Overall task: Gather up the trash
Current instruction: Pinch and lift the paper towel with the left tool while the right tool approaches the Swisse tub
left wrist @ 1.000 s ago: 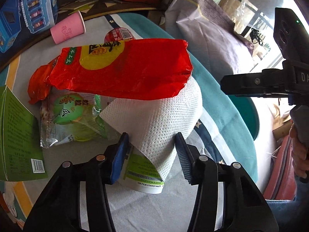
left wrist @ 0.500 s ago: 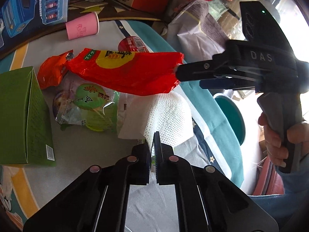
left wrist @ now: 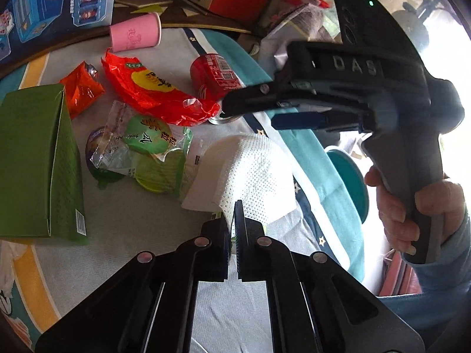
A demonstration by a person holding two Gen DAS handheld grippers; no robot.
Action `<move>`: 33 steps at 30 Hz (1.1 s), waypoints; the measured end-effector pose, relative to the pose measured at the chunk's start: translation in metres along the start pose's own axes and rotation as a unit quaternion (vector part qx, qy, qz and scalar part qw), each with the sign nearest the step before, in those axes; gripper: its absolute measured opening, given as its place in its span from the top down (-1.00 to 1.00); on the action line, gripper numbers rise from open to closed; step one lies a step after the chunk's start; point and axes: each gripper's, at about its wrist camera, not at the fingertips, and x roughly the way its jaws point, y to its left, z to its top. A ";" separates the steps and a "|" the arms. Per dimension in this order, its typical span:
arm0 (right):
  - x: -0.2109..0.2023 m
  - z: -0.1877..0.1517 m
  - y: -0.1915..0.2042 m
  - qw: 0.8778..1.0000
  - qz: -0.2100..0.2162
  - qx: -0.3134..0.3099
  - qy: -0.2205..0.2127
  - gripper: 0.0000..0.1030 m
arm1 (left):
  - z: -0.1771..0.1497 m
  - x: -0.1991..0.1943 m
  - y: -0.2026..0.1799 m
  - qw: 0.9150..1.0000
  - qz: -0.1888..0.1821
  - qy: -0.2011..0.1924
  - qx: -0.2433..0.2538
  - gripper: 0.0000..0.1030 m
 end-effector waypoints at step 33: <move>-0.004 -0.066 -0.005 0.998 0.002 0.064 0.019 -0.60 | -0.060 -0.046 0.014 0.999 0.045 -0.002 0.022 0.93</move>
